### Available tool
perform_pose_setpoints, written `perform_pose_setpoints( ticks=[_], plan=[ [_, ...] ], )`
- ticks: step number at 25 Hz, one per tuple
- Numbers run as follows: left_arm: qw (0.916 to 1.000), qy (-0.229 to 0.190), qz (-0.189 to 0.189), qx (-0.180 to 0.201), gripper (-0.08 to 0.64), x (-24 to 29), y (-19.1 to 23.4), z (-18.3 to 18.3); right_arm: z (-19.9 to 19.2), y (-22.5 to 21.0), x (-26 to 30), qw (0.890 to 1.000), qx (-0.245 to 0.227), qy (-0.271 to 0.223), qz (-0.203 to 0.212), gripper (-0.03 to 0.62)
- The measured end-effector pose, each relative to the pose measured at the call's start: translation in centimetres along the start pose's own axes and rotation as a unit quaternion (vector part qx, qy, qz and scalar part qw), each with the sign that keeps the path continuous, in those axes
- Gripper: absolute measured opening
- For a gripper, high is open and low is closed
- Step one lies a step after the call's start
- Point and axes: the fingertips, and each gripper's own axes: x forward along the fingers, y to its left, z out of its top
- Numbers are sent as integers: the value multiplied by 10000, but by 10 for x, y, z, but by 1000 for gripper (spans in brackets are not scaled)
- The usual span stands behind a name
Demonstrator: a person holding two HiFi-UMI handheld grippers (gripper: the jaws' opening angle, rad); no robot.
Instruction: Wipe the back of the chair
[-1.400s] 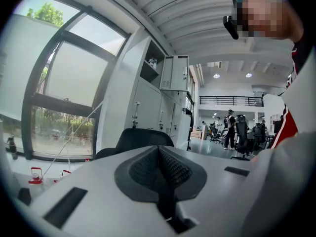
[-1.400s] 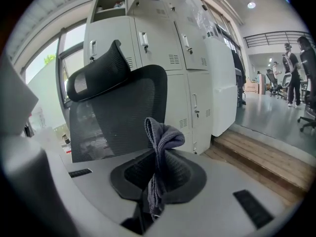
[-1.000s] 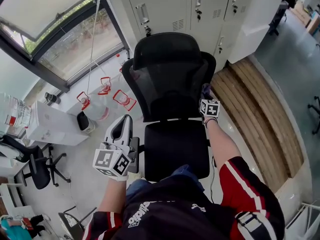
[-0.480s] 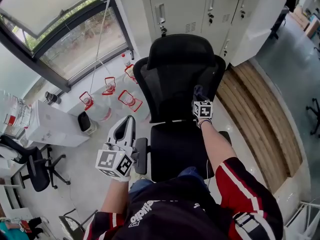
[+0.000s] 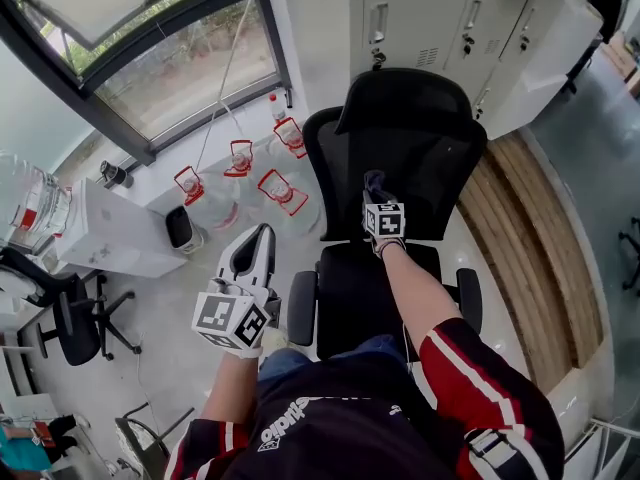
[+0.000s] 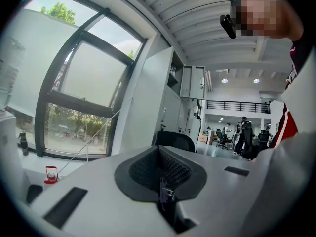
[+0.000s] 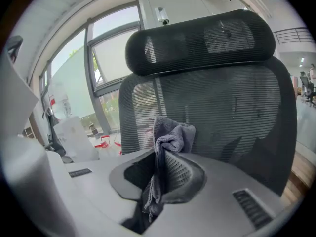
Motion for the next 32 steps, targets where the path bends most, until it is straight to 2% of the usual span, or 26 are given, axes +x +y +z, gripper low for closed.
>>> perform_pose_setpoints(
  ticks=[6, 18, 24, 32],
  plan=[
    [9998, 43, 193, -16, 25, -13, 41, 2, 6, 73, 37, 9990, -81, 21, 435, 58],
    [9984, 47, 557, -72, 25, -39, 80, 0, -9, 168, 64, 9906, -407, 115, 1300, 58],
    [9982, 128, 576, -86, 25, -40, 78, -7, -39, 171, 61, 9897, -324, 293, 1365, 58],
    [9977, 382, 562, -15, 25, -39, 77, -24, -97, 135, 61, 9913, -210, 669, 1115, 57]
  ],
)
